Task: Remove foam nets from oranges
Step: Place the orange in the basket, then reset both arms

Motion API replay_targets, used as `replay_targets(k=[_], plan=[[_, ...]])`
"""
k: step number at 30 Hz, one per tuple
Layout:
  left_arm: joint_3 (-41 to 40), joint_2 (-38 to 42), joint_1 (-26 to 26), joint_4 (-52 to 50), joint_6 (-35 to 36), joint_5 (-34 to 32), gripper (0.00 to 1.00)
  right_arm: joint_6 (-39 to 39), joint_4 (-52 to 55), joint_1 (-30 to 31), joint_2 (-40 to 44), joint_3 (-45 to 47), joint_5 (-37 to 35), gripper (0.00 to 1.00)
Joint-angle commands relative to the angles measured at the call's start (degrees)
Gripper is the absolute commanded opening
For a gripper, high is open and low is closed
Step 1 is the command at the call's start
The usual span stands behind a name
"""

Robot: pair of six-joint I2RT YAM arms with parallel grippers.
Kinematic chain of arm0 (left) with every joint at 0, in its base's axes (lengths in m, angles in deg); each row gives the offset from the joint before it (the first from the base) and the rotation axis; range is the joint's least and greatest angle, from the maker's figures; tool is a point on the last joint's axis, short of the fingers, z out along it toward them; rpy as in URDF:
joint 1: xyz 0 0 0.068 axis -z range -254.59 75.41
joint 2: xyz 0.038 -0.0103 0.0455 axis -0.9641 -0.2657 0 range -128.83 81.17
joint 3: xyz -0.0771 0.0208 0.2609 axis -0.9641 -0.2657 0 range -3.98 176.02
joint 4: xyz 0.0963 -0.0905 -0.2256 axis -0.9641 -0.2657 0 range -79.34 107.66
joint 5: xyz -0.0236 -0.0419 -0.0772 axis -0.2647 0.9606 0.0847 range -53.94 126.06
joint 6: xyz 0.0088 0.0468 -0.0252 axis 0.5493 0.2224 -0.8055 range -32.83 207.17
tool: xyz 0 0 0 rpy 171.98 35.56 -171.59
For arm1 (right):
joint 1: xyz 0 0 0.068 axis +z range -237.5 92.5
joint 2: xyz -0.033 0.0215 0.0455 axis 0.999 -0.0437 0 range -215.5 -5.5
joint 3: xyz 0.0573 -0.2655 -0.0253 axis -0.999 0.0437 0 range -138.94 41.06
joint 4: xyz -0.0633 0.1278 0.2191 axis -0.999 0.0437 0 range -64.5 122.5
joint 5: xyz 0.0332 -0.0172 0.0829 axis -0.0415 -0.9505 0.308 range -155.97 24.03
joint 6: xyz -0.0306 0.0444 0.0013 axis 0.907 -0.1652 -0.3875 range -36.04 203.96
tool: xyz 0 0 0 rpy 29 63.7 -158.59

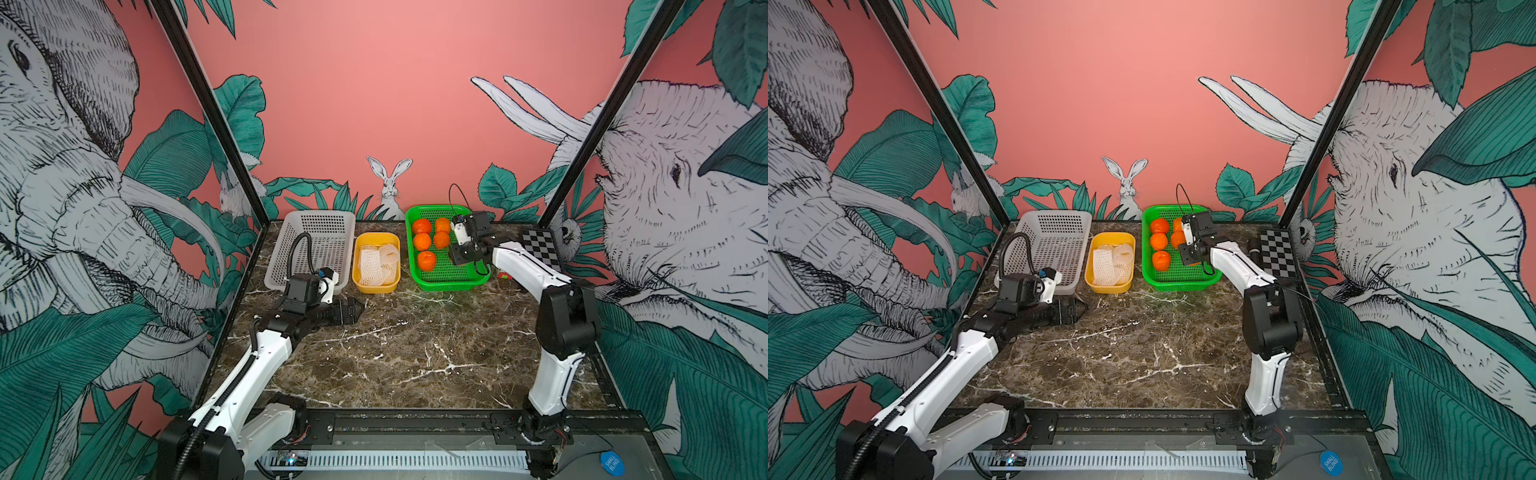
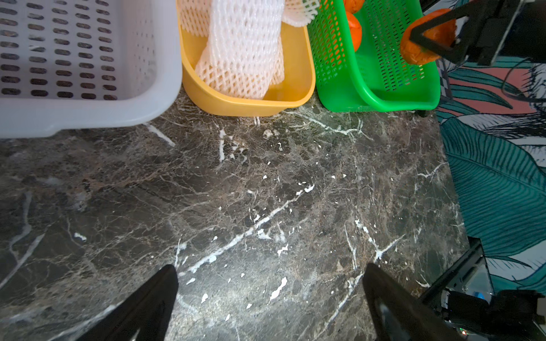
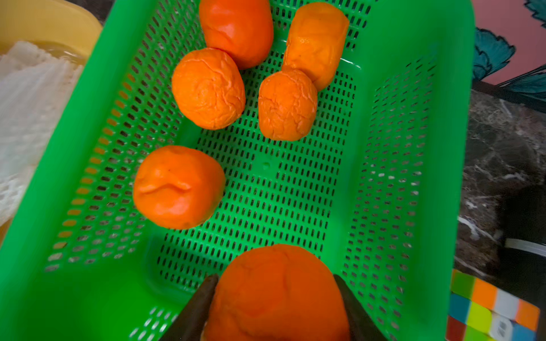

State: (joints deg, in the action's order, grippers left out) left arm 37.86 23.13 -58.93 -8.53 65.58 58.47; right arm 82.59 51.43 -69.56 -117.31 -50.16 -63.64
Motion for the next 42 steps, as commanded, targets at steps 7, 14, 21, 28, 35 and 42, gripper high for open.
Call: replay_targets(k=[7, 14, 21, 28, 35, 42], plan=[[-0.3, 0.4, -0.5, -0.4, 0.5, -3.7, 0.99, -2.2, -2.9, -0.5, -11.0, -9.8, 1.4, 0.54], [-0.7, 0.7, -0.5, 0.1, 1.3, -5.2, 0.99, -2.5, -3.8, -0.7, -15.1, -12.8, 2.2, 0.66], [-1.1, 2.1, -0.5, -1.1, 4.6, -13.1, 0.99, -1.4, -6.8, 0.4, -3.1, -3.3, 1.1, 0.88], [-15.3, 11.1, -0.1, 12.7, 12.3, -34.7, 1.0, 2.1, -25.2, 5.6, 31.1, 35.7, -7.3, 0.99], [-20.4, 6.4, -1.8, 32.2, 25.5, -39.7, 0.99, 8.2, -45.3, 5.8, 53.1, 67.7, -17.5, 0.99], [-23.9, -7.4, -5.8, 55.3, 28.6, -27.4, 0.98, 9.5, -67.2, 2.4, 51.1, 81.4, -22.7, 0.99]])
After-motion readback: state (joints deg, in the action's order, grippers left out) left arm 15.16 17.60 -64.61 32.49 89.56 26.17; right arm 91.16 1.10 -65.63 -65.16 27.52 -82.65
